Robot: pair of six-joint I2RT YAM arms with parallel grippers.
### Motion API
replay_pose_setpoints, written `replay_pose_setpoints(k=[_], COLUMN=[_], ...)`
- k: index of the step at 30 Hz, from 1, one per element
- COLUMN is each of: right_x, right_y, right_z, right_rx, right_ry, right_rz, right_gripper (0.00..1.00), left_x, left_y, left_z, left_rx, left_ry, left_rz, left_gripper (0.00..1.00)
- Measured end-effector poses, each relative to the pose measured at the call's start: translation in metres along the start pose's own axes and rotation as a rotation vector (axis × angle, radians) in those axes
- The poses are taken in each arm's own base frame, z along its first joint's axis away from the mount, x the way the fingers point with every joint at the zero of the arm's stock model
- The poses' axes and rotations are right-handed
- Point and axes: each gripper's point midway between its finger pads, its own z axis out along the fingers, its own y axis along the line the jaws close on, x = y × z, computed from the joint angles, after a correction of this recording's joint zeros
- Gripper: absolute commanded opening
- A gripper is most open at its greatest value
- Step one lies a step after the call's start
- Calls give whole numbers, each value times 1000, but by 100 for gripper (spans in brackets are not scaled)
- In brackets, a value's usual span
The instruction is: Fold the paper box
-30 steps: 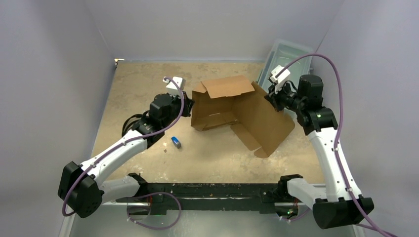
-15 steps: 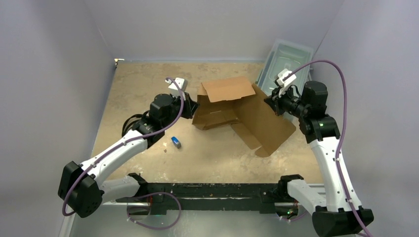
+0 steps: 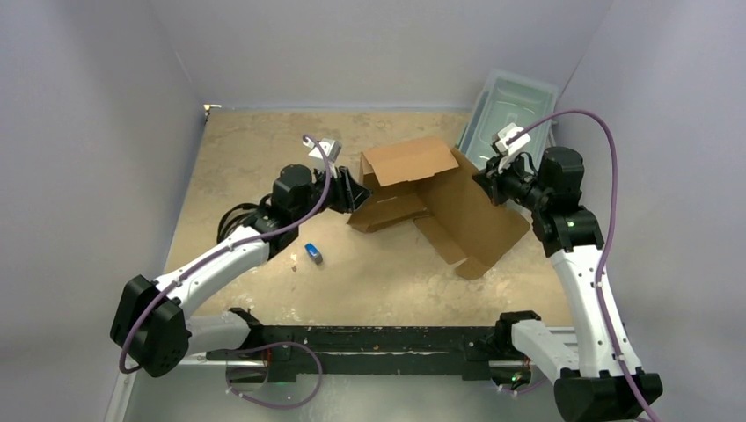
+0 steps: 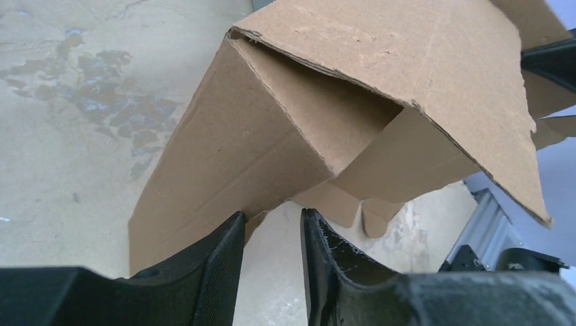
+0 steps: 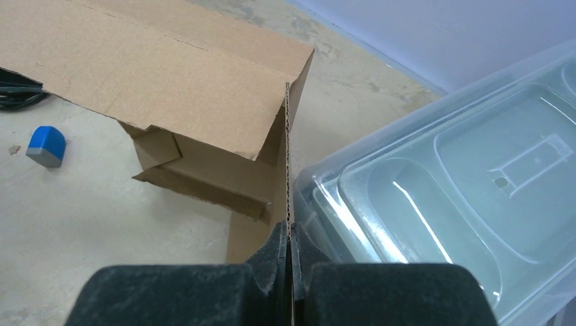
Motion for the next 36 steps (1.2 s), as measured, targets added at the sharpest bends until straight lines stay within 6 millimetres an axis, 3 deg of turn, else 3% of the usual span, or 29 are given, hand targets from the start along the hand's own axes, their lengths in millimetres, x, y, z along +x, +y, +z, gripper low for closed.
replay_pose_setpoints(k=[3,9,17,22,29,36], right_x=[0,0,-1,0,0,0], right_y=[-3,-5,-5,-4,-4,-4], right_z=[0,1,2,3,5,5], right_rx=[18,26,24,18,13,5], right_ry=[2,1,-6,-10,-17,-22], right_rz=[0,0,-4,-6,-9,-7], right_gripper=[0,0,0,0,0,0], left_x=[-6,-20,17,31,63,92], left_y=[0,25,25,16,-11,-18], left_z=[-2,-19,-72,-104,-110,-91], left_rx=[16,-47,-61,-31,73,62], left_ry=[-11,-47,-23,-70,-33,-12], left_rz=[-31,-77,-130,-216,-372,-407], left_gripper=[42,52,57,39,6,3])
